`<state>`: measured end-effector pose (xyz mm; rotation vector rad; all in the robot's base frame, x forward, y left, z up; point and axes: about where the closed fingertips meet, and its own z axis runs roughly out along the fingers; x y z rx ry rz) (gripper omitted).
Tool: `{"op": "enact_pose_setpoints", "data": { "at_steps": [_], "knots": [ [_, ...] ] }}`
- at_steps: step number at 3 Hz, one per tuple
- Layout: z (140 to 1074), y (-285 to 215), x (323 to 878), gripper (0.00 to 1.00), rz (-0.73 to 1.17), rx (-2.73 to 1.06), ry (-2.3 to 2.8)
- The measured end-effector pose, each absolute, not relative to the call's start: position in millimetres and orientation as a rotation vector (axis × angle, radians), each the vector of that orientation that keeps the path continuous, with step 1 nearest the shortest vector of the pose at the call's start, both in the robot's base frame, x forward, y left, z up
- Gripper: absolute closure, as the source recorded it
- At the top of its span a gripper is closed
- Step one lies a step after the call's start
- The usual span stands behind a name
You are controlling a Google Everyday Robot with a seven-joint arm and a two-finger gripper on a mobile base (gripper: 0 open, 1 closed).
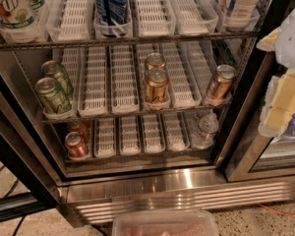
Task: Pick blue plastic bottle from top shelf of fridge
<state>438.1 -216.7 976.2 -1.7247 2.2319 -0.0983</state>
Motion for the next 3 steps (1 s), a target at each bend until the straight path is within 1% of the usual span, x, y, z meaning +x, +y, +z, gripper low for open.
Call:
{"op": "enact_pose_setpoints", "data": {
  "at_steps": [2, 3],
  "knots": [
    [986.3, -208.6, 439.6, 0.00, -0.075, -1.677, 2.207],
    [996.2, -207.3, 443.4, 0.00, -0.061, -1.498, 2.215]
  ]
}}
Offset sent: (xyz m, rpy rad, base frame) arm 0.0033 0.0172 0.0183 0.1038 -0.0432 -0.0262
